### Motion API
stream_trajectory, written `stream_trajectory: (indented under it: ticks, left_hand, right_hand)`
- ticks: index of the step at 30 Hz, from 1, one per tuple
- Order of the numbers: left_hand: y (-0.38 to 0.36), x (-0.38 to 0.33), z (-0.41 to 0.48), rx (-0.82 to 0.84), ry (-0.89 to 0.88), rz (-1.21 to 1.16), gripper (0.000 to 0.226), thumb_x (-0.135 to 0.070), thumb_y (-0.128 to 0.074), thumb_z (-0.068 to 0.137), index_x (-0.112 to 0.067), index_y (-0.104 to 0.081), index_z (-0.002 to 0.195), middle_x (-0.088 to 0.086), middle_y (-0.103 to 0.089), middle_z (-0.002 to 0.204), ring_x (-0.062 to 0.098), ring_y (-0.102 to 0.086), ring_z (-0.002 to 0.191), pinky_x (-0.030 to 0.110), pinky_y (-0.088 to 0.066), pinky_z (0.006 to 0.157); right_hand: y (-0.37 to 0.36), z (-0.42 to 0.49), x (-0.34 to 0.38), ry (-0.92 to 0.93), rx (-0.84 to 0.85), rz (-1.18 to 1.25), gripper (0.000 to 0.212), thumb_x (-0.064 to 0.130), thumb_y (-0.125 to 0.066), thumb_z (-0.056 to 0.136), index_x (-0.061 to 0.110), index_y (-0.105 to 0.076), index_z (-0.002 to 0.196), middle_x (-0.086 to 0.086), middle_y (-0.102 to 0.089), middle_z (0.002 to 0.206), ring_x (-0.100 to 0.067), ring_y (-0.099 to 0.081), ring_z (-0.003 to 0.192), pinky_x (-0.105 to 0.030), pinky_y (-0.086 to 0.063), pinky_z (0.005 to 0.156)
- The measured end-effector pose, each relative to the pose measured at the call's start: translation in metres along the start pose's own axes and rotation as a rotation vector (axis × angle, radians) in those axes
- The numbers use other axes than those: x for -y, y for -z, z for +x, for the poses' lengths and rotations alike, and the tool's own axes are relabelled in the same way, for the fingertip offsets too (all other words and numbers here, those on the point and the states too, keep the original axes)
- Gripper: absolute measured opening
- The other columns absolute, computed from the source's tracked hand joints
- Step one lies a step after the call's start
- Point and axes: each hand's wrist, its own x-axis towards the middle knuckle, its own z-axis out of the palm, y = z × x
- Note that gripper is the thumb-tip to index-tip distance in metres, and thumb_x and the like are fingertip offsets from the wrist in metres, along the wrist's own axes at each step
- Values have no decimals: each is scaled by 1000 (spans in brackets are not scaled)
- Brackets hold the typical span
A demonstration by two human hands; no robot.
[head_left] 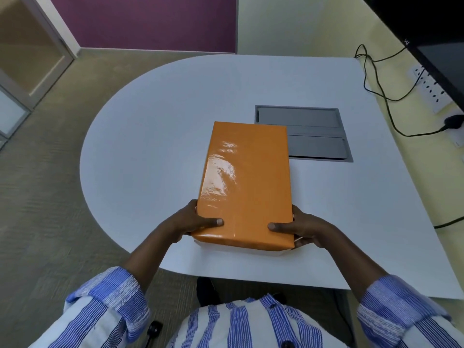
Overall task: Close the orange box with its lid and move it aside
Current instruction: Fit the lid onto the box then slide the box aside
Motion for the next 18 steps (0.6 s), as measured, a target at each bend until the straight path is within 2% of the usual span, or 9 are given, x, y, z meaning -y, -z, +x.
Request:
stream_trajectory:
  ticks: [3, 5, 7, 9, 11, 12, 14, 16, 18]
  left_hand:
    - [-2, 5, 2, -5, -27, 76, 94, -51, -88, 65, -37, -27, 135, -15, -48, 120, 5, -57, 94, 18, -51, 69]
    - [-4, 7, 5, -40, -51, 124, 93, -49, -86, 66, -35, -27, 137, -16, -47, 120, 3, -55, 92, 17, -50, 70]
    - [-4, 6, 7, -42, -54, 141, 105, -50, -89, 66, -29, -24, 146, -6, -47, 140, 14, -57, 114, 32, -56, 89]
    - [-2, 4, 8, -68, -60, 208, 125, -51, -89, 66, -24, -8, 157, 4, -37, 157, 30, -48, 137, 49, -50, 107]
    - [-2, 0, 10, -172, -117, 327, 137, -62, -84, 67, -23, 8, 160, 7, -23, 166, 35, -34, 148, 56, -41, 114]
    - [-4, -1, 12, -235, -166, 394, 137, -71, -77, 67, -23, 12, 160, 8, -14, 169, 36, -25, 153, 58, -34, 118]
    - [-14, -1, 18, -366, -268, 583, 127, -85, -53, 74, -22, 15, 161, 10, 6, 172, 34, -3, 158, 58, -17, 125]
    - [-26, 2, 27, -475, -354, 764, 111, -87, -27, 83, -20, 15, 161, 11, 18, 170, 33, 10, 157, 56, -7, 126]
    - [-36, 7, 36, -547, -404, 830, 101, -84, -11, 87, -19, 13, 162, 12, 23, 168, 33, 15, 156, 55, -3, 127]
  right_hand:
    - [-2, 4, -2, 15, 8, -21, 123, 50, -91, 55, 35, -17, 152, 12, -53, 117, -17, -61, 99, -27, -59, 55]
    - [-3, 6, -2, 23, 1, -39, 123, 49, -91, 55, 33, -17, 152, 10, -53, 117, -16, -60, 98, -28, -60, 58]
    - [-2, 7, -1, 23, -6, -73, 124, 51, -91, 57, 33, -16, 153, 4, -53, 127, -21, -61, 104, -37, -62, 73]
    - [-2, 9, 0, 47, -50, -112, 128, 57, -88, 56, 33, -10, 154, -3, -48, 143, -29, -57, 117, -45, -57, 87]
    - [-6, 11, 3, 123, -228, -87, 134, 70, -79, 59, 30, 2, 157, -6, -35, 158, -34, -48, 133, -47, -50, 94]
    - [-12, 12, 5, 177, -362, -107, 134, 77, -72, 61, 28, 6, 158, -7, -26, 164, -35, -40, 142, -50, -45, 102]
    - [-24, 18, 8, 314, -594, -341, 124, 87, -52, 69, 26, 10, 158, -6, -4, 169, -31, -17, 153, -53, -26, 117]
    - [-40, 28, 5, 457, -685, -643, 108, 86, -33, 82, 24, 13, 158, -4, 12, 169, -28, 3, 155, -53, -10, 123]
    - [-51, 37, 2, 492, -694, -792, 98, 82, -22, 89, 24, 15, 158, -2, 21, 167, -27, 17, 154, -53, -1, 125]
